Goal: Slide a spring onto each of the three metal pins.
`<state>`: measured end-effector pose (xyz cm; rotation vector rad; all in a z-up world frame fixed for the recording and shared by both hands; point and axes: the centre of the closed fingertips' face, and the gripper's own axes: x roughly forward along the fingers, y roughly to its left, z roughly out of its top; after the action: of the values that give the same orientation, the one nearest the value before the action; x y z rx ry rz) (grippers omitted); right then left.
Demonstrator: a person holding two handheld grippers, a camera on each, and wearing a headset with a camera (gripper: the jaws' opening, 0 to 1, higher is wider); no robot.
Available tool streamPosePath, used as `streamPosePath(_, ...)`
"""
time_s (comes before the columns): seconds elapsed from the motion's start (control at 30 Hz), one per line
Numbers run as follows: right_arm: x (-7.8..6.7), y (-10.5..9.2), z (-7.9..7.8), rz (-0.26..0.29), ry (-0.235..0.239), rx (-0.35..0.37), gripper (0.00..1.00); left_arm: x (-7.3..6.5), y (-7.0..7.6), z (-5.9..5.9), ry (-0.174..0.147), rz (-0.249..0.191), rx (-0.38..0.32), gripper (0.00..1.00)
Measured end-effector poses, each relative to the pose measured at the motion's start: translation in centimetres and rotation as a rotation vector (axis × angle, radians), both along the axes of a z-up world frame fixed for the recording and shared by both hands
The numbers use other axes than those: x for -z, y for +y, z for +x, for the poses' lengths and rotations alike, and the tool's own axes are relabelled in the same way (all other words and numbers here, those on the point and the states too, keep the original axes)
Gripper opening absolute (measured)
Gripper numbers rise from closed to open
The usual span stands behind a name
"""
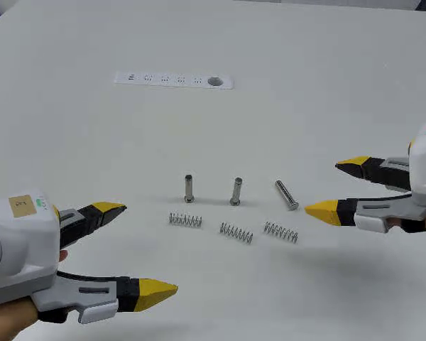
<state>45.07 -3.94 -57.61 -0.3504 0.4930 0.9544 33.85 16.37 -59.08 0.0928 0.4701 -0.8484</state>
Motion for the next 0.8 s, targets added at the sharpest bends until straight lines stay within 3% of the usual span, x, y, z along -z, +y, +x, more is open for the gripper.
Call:
streamPosePath(0.43, 1.3, 1.7, 2.4, -0.031, 0.027, 0.010, 0.56, 0.1, 0.0, -0.1, 0.002, 0.003, 0.002, 0.89)
streamPosePath(0.8, 2.8, 3.1, 4.3, -0.091, 0.055, 0.023, 0.48, 0.3, 0.1, -0.1, 0.009, 0.005, 0.000, 0.89)
